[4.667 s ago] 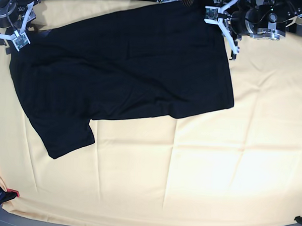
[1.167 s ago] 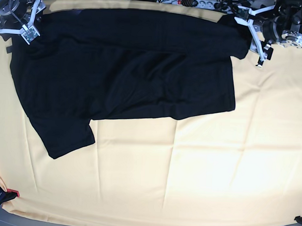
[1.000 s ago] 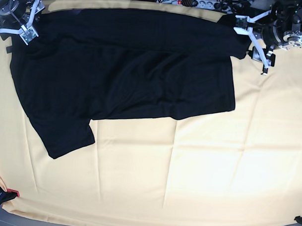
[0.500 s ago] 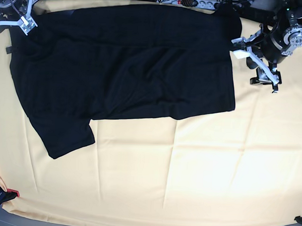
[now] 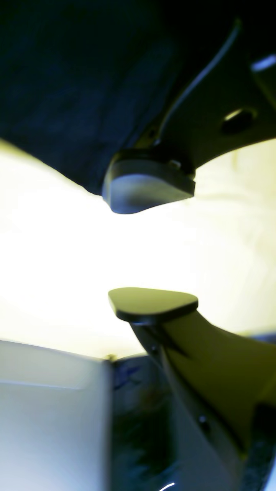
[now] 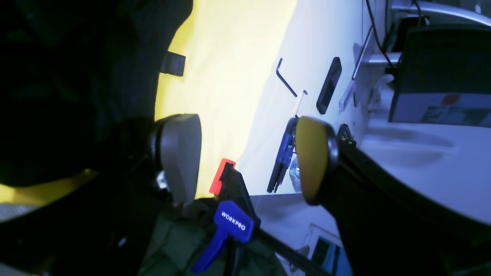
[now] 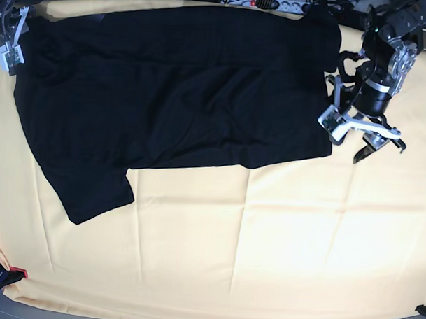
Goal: Fold the T-shirt properly
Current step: 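Release and move the left gripper to the shirt's hem corner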
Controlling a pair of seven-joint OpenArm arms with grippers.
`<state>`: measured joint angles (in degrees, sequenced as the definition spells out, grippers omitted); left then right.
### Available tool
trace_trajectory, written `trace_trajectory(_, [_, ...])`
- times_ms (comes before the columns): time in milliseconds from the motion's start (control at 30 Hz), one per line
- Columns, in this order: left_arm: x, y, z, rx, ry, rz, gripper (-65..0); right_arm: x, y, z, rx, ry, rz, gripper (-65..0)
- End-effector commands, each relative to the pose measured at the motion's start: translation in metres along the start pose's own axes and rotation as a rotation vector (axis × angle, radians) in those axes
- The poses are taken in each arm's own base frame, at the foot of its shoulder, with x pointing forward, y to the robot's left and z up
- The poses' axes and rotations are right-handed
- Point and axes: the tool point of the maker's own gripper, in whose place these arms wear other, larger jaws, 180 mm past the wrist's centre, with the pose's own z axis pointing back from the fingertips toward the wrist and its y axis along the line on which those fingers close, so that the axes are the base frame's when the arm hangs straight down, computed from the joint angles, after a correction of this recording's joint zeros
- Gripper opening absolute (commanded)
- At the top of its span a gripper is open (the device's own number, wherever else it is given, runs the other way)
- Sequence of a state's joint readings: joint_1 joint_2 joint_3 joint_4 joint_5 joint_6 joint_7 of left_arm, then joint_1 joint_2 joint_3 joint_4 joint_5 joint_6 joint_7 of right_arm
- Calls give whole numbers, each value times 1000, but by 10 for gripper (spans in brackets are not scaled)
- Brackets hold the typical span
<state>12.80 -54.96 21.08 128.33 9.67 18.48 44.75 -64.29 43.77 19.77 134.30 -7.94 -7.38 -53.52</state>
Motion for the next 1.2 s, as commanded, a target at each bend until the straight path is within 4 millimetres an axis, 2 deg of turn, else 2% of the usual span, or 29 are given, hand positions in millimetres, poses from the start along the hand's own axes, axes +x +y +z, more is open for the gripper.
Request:
trace_trajectory(0, [1,12,-6,38,-8,49,-311,5,-8,2,-28,-23,12,-245])
trace_trajectory(133, [-26,6,-35,-4,67,387,-312,6,-8,2,-28,-23,12,-245])
trace_trajectory(233, [-40,-12,-47,-126,91,621,-312,6,-8,2,-28,-24,12,-245])
trace_trajectory(333, [-45,-33,-52,-261,72,778,-312,6,-8,2,-28,-24,12,-245])
trace_trajectory(467, [-62,-47,-64,-298,112,907,-312,7,-8,2,-28,-34,12,-245])
trace_trajectory(567, [-61,-58,-74,-369,98,952,-312,8,-8,2,-28,-40,11,-245])
trace_trajectory(733, [-63,-65,-90,-449,118,1014,-312,9,-8,2,-29,-42,11,-245])
trace_trajectory(900, [-32,-90,-70,-718,56,1012,-312,14,-11,1,-41,-55,0,-245])
trace_trajectory(1033, [-22,-97,-61,-800,24,1003,-318,26,-18,-2,-59,-89,-36,-245])
trace_trajectory(1100, [-22,-95,-62,-793,19,1006,-411,35,-16,-4,-31,-120,-83,-245])
trace_trajectory(1167, [-22,-90,-66,-769,17,1024,-570,47,-11,-4,13,-167,-121,-245])
